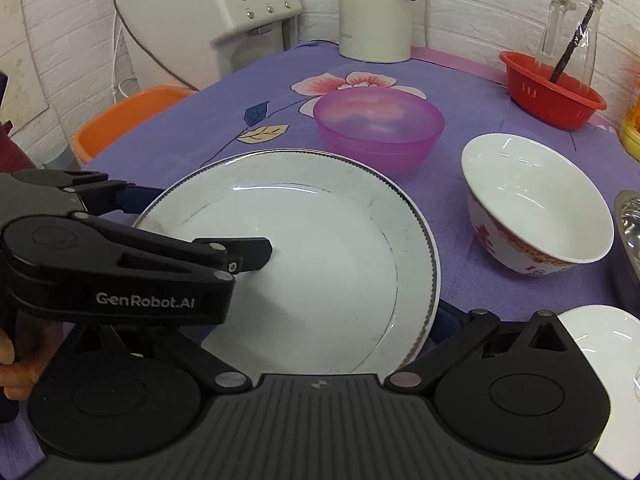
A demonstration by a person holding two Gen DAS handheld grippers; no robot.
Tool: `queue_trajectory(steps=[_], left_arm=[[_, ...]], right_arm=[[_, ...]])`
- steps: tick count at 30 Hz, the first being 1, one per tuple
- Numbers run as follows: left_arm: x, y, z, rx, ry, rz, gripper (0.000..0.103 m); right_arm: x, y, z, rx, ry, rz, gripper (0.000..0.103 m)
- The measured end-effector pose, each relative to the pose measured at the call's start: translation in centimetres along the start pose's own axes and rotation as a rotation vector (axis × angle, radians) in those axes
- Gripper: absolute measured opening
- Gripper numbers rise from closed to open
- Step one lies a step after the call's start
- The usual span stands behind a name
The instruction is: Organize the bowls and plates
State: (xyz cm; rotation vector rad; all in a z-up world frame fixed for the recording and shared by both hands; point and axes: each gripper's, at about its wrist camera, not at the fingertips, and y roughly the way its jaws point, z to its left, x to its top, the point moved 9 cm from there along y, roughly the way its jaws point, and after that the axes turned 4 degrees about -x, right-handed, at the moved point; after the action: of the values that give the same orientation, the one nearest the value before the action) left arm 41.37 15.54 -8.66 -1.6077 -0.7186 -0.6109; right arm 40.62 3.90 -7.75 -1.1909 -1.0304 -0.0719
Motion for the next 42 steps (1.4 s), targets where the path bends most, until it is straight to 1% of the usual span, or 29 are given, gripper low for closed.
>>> queue_trajectory(steps=[4,6,12,18,22,28,33,38,40,42], left_arm=[[0.1,0.2,-0.3,0.022,-0.022,0.003,0.068],[0.1,0.0,-0.4,0.018,-0.032,0.004,0.066],[0.8,-0.7,-0.9,0.007,-0.027,-0.02,0.066],[1.8,-2.9,-1.8,-0.009,-0.012,-0.063,0.066],[1.2,-5.5,-2.6,-0.032,-0.018,-0.087,0.066],[-1.8,-9.4,-4.8,-0.065,-0.027,-0.096,0.066],[-6.4,-12.2,-7.7,-0.1,-0.03,-0.084,0.066],[-10.6,-13.2,-10.0,-0.147,-0.044,-0.046,0.066],[-11.5,-13.1,-10.3,-0.141,-0.041,-0.034,0.066],[-11.9,-12.7,-10.4,-0.135,-0.037,-0.028,0.066]], right_arm=[[0.1,0.0,0.0,-0.009,0.013,-0.009,0.103],[0.1,-0.1,0.0,-0.016,0.026,-0.016,0.103],[0.2,-0.7,-0.3,-0.05,0.038,-0.037,0.103],[0.9,-2.7,-0.4,-0.064,0.058,-0.077,0.103],[0.5,-5.0,0.1,-0.067,0.072,-0.097,0.103],[-2.1,-9.2,1.5,-0.071,0.103,-0.116,0.103],[-6.1,-12.5,2.6,-0.093,0.138,-0.113,0.103],[-10.9,-14.8,3.2,-0.134,0.208,-0.107,0.103],[-12.0,-15.1,3.4,-0.157,0.211,-0.109,0.103],[-12.6,-15.0,3.5,-0.162,0.22,-0.109,0.103]])
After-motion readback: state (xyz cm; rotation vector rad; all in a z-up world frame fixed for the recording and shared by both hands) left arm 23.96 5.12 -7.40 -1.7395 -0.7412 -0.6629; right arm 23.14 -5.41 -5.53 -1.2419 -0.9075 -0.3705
